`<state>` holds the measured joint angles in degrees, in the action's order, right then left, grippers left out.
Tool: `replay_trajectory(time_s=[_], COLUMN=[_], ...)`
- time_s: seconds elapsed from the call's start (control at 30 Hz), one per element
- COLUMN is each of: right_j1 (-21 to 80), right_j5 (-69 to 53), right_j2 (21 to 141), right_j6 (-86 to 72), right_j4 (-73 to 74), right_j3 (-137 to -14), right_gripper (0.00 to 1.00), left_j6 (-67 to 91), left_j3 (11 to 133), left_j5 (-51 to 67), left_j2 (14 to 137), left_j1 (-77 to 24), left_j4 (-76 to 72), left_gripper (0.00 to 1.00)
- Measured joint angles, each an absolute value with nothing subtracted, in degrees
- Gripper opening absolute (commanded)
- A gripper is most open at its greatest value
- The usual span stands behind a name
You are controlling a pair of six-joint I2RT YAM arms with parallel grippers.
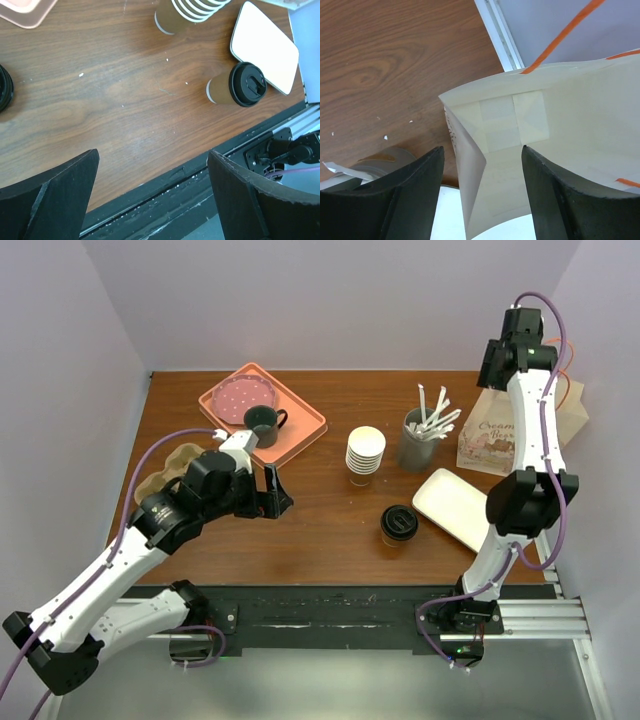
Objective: Pack the takeout coffee
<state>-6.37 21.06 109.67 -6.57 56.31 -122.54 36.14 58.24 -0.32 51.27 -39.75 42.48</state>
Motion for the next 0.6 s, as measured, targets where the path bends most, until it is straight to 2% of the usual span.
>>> replay_trajectory(time_s=[0.1, 0.2, 0.23, 0.3, 0.33, 0.4, 0.6], right_j1=[-6.57, -6.55, -6.55, -6.5, -6.5, -6.5, -6.5], right_j5=[20.99, 20.18, 19.99, 19.86, 19.9, 19.94, 20.1], right_j2=[110.34, 111.79, 112.09, 112.42, 112.46, 112.57, 112.55], right_j6=[-6.2, -5.74, -5.52, -4.95, -4.67, -4.21, -2.74], right_j4=[56.55, 56.64, 56.75, 56.97, 57.19, 57.82, 58.13], right_j3=[-123.48, -125.49, -126.02, -126.89, -127.24, -128.62, -132.31], right_gripper=[0.54, 0.37, 0.27, 0.17, 0.08, 0.0, 0.0], left_j6=[35.92, 35.73, 35.7, 35.68, 35.66, 35.42, 35.29], left_j3=[58.22, 58.24, 58.24, 58.24, 58.24, 58.24, 58.57], left_j5=[-1.1, -1.65, -1.76, -1.76, -1.76, -1.76, -1.78], left_j2=[50.94, 50.65, 50.65, 50.65, 50.65, 50.65, 51.03], left_j1=[-39.75, -39.75, -39.75, -39.75, -39.75, -39.75, -39.75], left_j4=[41.56, 40.47, 40.23, 39.92, 39.92, 39.92, 39.99], left_gripper=[0.93, 0.91, 0.91, 0.9, 0.89, 0.89, 0.86])
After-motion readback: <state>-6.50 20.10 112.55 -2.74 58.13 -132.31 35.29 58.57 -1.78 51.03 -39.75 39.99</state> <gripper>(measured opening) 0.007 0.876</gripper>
